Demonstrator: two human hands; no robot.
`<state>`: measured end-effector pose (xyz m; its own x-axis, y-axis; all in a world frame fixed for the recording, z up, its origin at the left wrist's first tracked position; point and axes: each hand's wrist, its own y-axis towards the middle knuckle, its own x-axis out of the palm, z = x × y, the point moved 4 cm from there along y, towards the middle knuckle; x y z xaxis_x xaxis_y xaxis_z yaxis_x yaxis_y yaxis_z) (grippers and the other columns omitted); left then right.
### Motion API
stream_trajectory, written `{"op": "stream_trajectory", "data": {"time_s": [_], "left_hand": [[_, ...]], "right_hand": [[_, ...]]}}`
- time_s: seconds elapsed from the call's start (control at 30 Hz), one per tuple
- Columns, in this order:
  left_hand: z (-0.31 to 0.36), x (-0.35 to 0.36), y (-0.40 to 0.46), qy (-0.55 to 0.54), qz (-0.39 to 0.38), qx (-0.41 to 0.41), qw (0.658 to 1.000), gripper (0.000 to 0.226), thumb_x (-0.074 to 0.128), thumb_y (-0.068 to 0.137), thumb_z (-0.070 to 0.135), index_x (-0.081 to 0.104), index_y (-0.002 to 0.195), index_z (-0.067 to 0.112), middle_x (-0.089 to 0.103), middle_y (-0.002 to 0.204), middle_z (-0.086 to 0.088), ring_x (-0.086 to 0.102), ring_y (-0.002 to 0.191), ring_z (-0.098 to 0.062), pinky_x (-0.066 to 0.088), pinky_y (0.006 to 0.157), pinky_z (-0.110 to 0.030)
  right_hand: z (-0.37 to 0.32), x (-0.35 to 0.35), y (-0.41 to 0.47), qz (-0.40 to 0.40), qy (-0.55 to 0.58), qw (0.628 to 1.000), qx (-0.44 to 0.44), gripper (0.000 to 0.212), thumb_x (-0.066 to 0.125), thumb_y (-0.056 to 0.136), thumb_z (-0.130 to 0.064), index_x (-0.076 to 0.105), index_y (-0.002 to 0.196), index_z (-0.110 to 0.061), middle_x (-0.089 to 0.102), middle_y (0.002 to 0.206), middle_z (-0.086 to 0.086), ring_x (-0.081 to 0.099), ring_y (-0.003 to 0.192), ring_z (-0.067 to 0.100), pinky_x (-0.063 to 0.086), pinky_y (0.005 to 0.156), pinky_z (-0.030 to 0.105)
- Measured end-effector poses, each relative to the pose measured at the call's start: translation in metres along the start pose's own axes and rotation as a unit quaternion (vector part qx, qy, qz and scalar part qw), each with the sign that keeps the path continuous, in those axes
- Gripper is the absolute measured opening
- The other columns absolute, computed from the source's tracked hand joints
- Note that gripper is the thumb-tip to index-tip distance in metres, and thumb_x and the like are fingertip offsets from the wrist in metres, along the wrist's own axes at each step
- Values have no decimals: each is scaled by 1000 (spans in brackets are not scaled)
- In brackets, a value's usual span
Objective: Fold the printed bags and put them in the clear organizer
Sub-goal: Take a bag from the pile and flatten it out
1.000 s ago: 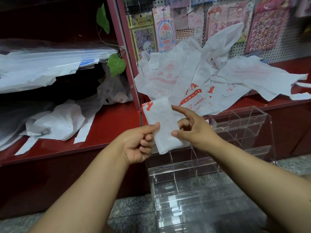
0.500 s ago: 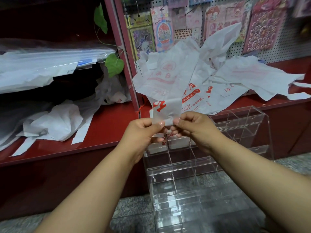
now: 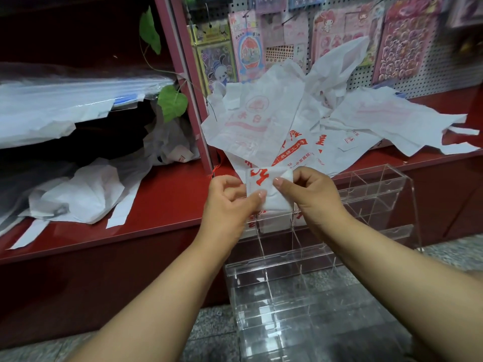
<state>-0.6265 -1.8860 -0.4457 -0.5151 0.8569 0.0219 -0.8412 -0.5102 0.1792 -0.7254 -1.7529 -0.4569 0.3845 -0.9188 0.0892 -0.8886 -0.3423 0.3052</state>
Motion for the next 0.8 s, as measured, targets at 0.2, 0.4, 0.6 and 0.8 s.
{"op": "stream_trajectory", "data": {"time_s": [0.2, 0.4, 0.6, 0.8], "left_hand": [[-2, 4, 12, 8, 1, -19, 1000, 7, 69, 87, 8, 71, 94, 6, 74, 78, -6, 70, 75, -19, 57, 75, -36], [12, 17, 31, 153, -33, 86, 984, 16, 73, 85, 10, 72, 76, 24, 69, 73, 6, 62, 69, -7, 54, 71, -32], [19, 45, 58, 256, -55, 115, 958, 7, 76, 83, 22, 72, 77, 19, 68, 73, 3, 56, 64, -3, 44, 58, -20], [3, 73, 81, 297, -64, 107, 947, 11, 75, 84, 21, 71, 74, 17, 65, 67, 8, 59, 57, -2, 40, 52, -11]], "right_hand": [[-7, -2, 5, -42, -96, 994, 11, 26, 78, 75, -7, 54, 80, -17, 57, 65, 4, 56, 64, 20, 46, 61, 29], [-27, -24, 27, -108, -216, 970, -24, 15, 73, 82, -13, 66, 83, -26, 64, 71, -3, 56, 62, 1, 47, 67, 21], [-31, -46, 45, -70, -366, 922, -102, 19, 72, 82, -17, 61, 78, -32, 57, 67, -11, 50, 58, -1, 36, 57, 15], [-17, -69, 63, -63, -404, 907, -100, 3, 68, 85, -18, 66, 84, -20, 65, 72, -10, 59, 66, 6, 41, 60, 15]]}}
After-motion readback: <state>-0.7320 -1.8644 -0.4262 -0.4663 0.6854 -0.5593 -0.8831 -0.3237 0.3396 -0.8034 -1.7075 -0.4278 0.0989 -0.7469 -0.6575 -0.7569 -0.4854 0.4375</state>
